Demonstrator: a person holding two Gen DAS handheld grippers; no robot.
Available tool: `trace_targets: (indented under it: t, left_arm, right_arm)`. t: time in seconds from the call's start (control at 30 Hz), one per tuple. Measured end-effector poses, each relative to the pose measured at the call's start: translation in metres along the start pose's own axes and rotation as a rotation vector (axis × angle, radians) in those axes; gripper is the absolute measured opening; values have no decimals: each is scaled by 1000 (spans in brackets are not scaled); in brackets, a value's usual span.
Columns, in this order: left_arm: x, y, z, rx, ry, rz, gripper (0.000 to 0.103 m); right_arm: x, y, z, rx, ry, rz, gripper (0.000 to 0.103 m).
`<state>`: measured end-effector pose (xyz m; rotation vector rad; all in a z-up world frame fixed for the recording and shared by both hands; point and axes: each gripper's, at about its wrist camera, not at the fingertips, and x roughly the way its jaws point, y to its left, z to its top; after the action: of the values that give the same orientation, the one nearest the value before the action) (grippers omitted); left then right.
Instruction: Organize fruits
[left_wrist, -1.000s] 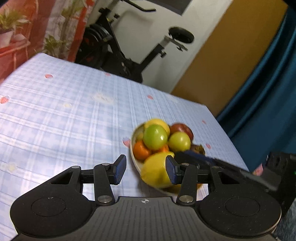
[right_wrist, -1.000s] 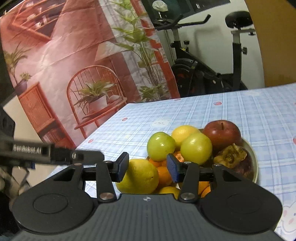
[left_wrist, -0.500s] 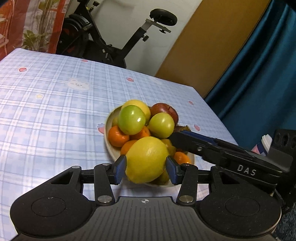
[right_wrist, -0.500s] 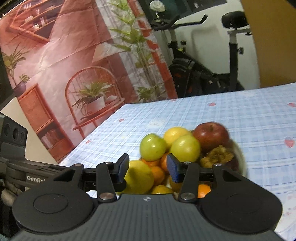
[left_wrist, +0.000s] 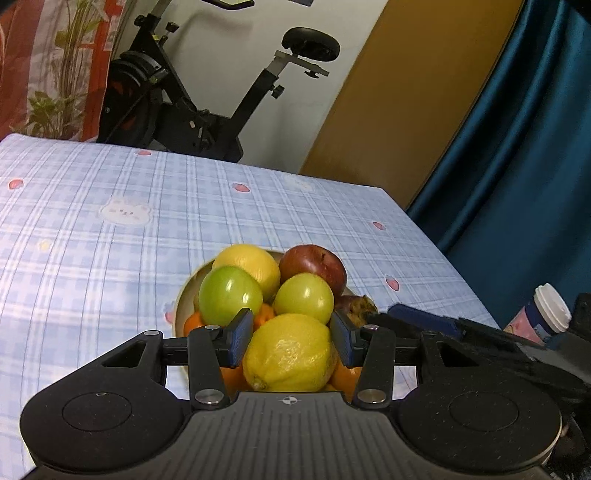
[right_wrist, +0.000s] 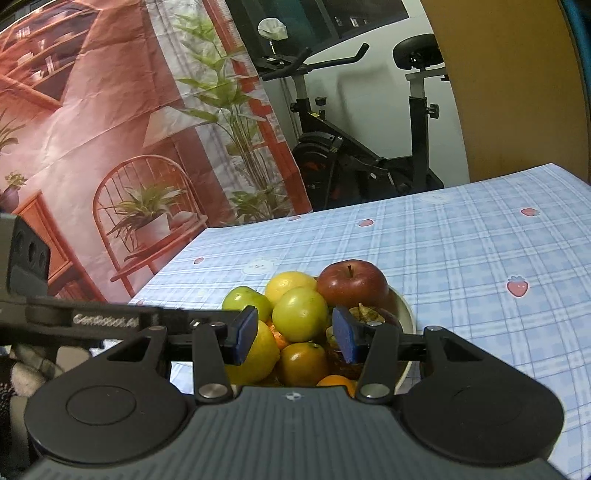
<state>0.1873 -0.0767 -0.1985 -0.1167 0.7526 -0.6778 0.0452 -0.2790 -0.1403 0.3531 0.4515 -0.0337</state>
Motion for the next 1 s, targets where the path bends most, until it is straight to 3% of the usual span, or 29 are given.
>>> trace_targets:
  t: [0.27,0.37,0.63,0.73,0.87,1.0]
  left_arm:
    - [-4,-6,0,50,4,43,54]
    - [-8,-9,2,80,-10,73,66]
    - [-21,-9,8,82,-30,117,72]
    - [-36,-13,12,84,-33,183,89]
    - [-65,-16,23,88,-58,249,91]
    - [-97,-20,31,85,-103,318,91]
  right_arm:
    - [0,-5,-2,16,23,-62,50]
    - [1,-4,-2,7,33,-94,63]
    - [0,-3,-1,-17,47,-147,83]
    - [-2,0,7,-29,65,-152,92]
    - [-11,11,24,-42,69,-157,102]
    - [-23,25,40,-45,86,-149,103]
